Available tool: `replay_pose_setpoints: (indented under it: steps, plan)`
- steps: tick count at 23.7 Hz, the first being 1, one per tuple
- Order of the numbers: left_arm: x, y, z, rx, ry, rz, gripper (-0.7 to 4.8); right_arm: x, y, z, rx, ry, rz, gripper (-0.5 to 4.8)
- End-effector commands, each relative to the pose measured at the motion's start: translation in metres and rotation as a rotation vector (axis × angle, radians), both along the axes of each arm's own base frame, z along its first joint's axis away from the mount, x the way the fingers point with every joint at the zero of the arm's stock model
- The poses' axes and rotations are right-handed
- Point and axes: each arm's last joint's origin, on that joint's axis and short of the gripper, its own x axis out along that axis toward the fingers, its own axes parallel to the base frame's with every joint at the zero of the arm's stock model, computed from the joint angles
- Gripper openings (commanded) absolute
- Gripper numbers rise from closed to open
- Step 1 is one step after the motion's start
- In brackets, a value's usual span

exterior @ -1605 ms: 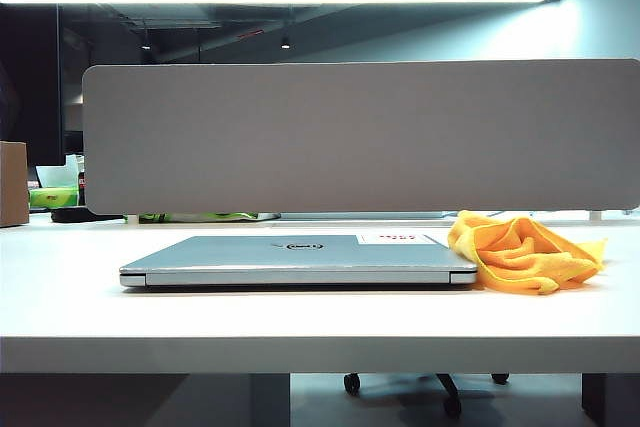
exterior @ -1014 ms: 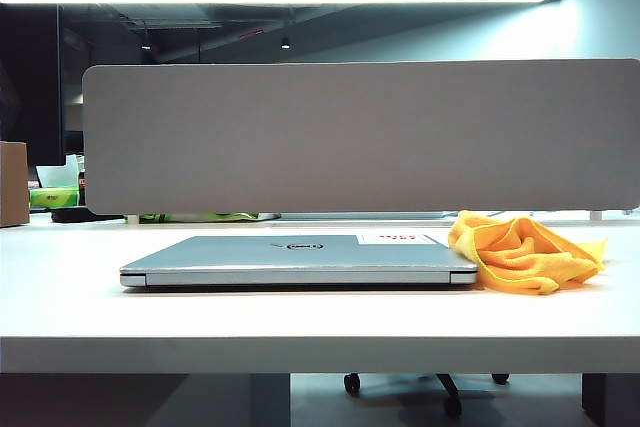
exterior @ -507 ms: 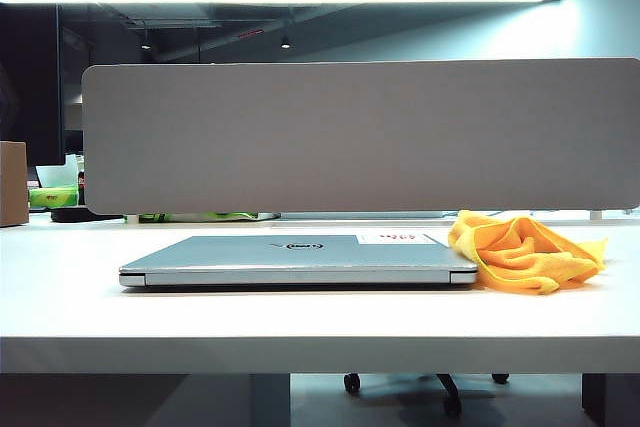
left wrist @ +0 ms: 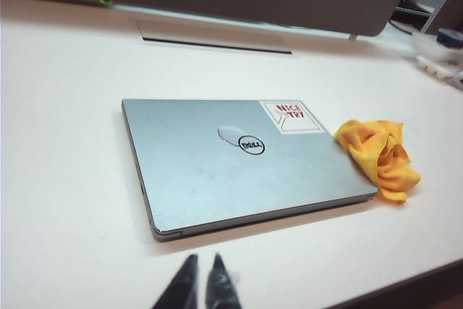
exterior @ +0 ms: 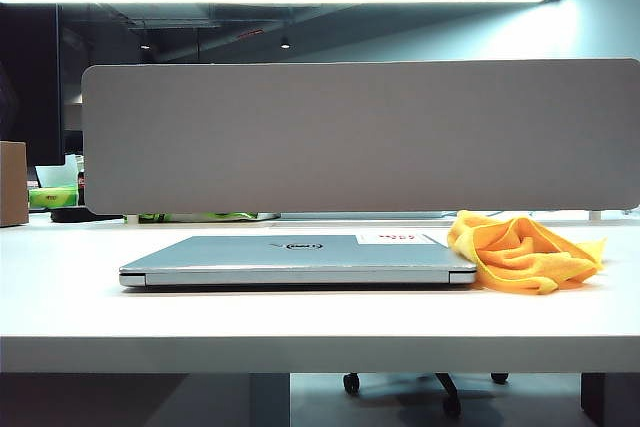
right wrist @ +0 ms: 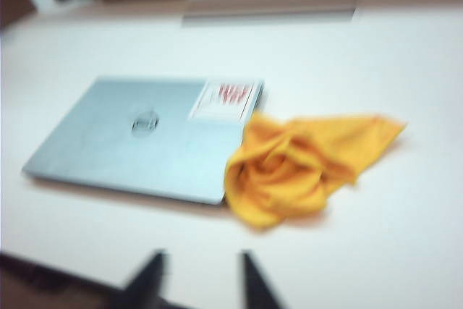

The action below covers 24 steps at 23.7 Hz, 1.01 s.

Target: Pick up the rag and use it to wipe the water off the lid of the laptop on the table.

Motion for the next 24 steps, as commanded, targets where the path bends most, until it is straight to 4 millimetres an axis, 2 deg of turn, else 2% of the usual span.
replay_pose_setpoints:
  steps: [1,2,4,5,6,7,10,14,16,18,24]
  plan:
    - [0.009,-0.001,0.001,0.028,0.004,-0.032,0.21,0.033,0.0,0.013,-0.011,0.049,0.011,3.15]
    - [0.014,-0.001,0.0,0.028,0.023,-0.032,0.21,0.059,-0.001,0.014,-0.06,0.068,0.001,3.51]
    - [0.017,-0.001,0.0,0.028,0.024,-0.032,0.21,0.086,-0.001,0.01,-0.095,0.085,0.004,3.77]
    - [0.02,-0.001,0.001,0.025,0.007,-0.046,0.21,0.117,-0.001,0.0,-0.097,0.132,0.008,4.15]
    - [0.02,-0.002,0.002,0.023,-0.004,-0.053,0.21,0.13,-0.002,-0.007,-0.097,0.162,0.009,4.32]
    - [0.02,-0.002,0.005,0.023,-0.028,-0.053,0.21,0.16,-0.002,-0.023,-0.096,0.235,0.014,4.42]
    - [0.02,-0.001,0.005,0.023,-0.032,-0.051,0.21,0.197,0.005,-0.045,-0.107,0.341,0.026,4.79]
    - [0.02,-0.002,0.004,0.023,-0.022,-0.054,0.21,0.241,0.018,-0.073,-0.129,0.473,0.048,4.79]
    - [0.02,-0.001,0.004,0.024,-0.022,-0.047,0.21,0.256,0.027,-0.085,-0.149,0.502,0.06,4.79]
    - [0.02,-0.001,0.004,0.024,-0.022,-0.049,0.21,0.262,0.034,-0.092,-0.175,0.516,0.055,4.79]
    - [0.02,-0.001,0.004,0.024,-0.023,-0.048,0.21,0.27,0.043,-0.112,-0.195,0.551,0.069,4.79]
